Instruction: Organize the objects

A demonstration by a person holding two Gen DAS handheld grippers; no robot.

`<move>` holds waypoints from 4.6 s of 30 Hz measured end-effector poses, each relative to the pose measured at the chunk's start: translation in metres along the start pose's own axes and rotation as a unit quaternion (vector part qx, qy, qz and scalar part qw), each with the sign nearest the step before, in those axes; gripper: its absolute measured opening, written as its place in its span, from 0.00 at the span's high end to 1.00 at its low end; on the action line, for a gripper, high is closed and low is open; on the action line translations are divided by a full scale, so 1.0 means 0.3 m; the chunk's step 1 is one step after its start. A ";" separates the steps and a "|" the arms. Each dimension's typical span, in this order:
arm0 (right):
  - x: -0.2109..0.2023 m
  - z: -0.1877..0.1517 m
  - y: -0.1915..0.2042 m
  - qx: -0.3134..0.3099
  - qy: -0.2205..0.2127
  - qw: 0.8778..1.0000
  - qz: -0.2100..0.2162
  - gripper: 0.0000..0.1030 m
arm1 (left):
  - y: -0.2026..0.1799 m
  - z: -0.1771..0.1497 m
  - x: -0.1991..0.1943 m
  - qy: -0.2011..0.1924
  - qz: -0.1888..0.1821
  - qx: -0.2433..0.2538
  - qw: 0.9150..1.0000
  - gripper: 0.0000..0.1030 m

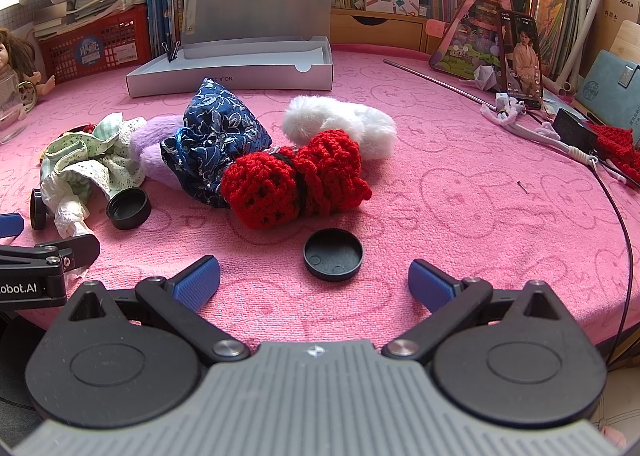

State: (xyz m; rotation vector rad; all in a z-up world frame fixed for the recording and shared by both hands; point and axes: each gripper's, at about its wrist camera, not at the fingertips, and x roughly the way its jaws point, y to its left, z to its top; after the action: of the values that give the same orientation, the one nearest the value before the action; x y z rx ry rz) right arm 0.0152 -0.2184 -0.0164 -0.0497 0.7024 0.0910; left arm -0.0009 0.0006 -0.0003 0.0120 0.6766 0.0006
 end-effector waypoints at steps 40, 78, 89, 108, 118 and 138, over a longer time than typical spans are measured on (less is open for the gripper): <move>-0.006 -0.015 0.000 -0.005 -0.014 1.000 0.002 0.00 | 0.027 -0.001 -0.024 -0.026 -0.038 0.014 0.999 0.12; -0.025 -0.002 -0.055 0.033 -0.027 0.999 0.001 0.39 | 0.142 -0.032 -0.049 -0.061 -0.004 -0.003 0.998 0.43; -0.022 -0.001 -0.050 0.026 -0.032 0.999 -0.005 0.50 | 0.141 -0.019 -0.027 -0.061 -0.015 -0.014 0.998 0.51; -0.028 0.005 -0.037 0.022 -0.036 0.999 0.011 0.65 | 0.152 -0.009 -0.019 -0.062 -0.016 -0.028 0.998 0.62; -0.028 0.002 -0.030 0.022 -0.036 0.999 0.014 0.65 | 0.146 -0.006 0.001 -0.068 -0.012 -0.020 0.997 0.60; -0.104 0.083 -0.023 0.022 -0.075 0.996 0.043 0.65 | 0.158 0.076 -0.085 -0.112 -0.022 -0.043 0.993 0.62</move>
State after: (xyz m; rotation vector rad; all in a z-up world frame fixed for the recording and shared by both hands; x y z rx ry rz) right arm 0.0081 -0.2255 0.0229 0.0295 0.5553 0.1600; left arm -0.0063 0.0476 0.0340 -0.0845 0.4523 -0.0141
